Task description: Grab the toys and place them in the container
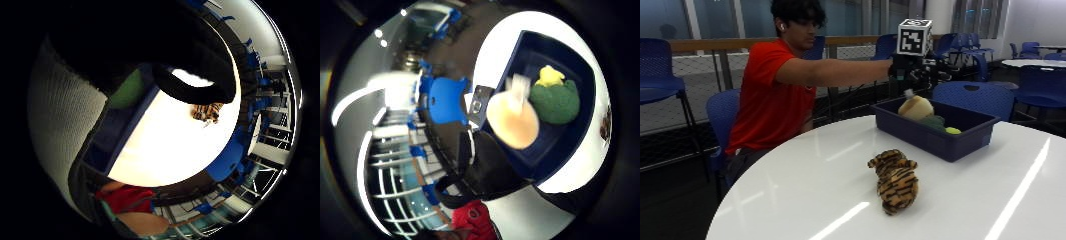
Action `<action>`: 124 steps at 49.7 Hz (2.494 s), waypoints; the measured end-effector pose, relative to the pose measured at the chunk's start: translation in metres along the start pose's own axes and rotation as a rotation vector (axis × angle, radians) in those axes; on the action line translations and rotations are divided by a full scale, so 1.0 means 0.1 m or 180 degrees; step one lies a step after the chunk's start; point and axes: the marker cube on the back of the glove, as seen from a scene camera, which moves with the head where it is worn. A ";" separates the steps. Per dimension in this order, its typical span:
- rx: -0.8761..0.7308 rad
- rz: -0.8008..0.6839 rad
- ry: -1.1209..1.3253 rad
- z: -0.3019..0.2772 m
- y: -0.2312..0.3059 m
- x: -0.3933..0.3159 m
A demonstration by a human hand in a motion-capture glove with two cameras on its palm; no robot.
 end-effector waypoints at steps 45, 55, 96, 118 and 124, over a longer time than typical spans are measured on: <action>-0.0005 0.1225 0.0635 0.17 0.14 2.48; -0.0169 0.1393 0.0834 0.45 0.08 2.75; -0.0448 0.1591 0.0498 0.98 -0.13 3.12; -0.0622 0.1804 0.0667 1.14 -0.07 3.28; -0.0789 0.1843 0.0673 1.13 -0.08 3.28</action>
